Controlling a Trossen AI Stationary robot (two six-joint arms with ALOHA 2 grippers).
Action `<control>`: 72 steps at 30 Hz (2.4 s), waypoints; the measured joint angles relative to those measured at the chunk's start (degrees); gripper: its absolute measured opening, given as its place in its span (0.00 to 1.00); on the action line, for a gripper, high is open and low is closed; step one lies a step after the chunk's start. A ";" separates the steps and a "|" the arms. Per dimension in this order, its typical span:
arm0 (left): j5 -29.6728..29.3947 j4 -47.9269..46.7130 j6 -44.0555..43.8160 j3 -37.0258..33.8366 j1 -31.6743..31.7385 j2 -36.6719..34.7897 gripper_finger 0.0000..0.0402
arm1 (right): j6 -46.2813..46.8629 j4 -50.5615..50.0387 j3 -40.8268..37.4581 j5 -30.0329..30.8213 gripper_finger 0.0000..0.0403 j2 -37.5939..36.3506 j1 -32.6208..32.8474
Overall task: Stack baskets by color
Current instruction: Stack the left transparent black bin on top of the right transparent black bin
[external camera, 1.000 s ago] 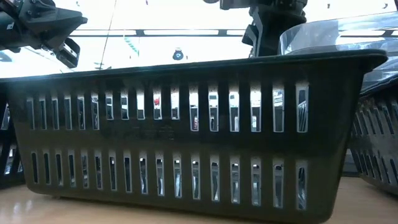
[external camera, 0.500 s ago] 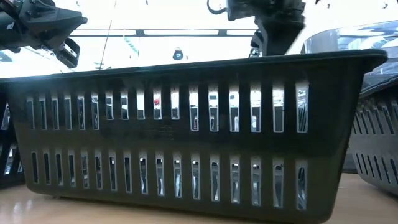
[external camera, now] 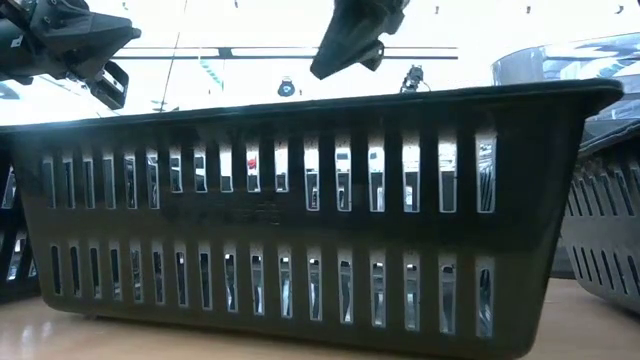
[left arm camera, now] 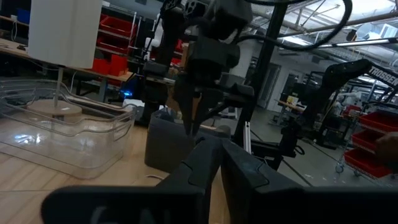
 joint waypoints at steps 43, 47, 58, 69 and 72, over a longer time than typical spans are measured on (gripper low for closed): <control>0.00 0.02 0.01 0.00 0.00 0.76 0.08 | -22.82 -6.77 34.54 -2.35 0.59 30.40 -3.57; 0.00 0.15 0.02 0.00 0.00 0.76 0.09 | -23.13 -5.69 34.59 -2.35 0.59 31.83 -3.70; 0.02 0.26 0.02 0.00 0.02 0.97 0.07 | -24.48 -4.84 34.45 -1.39 0.54 34.97 -5.57; 0.00 0.02 0.02 0.00 0.02 1.53 0.08 | -25.68 -4.70 34.56 -1.26 0.33 35.45 -6.06; 0.00 0.02 0.01 0.00 0.02 1.53 0.07 | -25.83 -5.49 34.56 -1.28 0.25 35.45 -6.06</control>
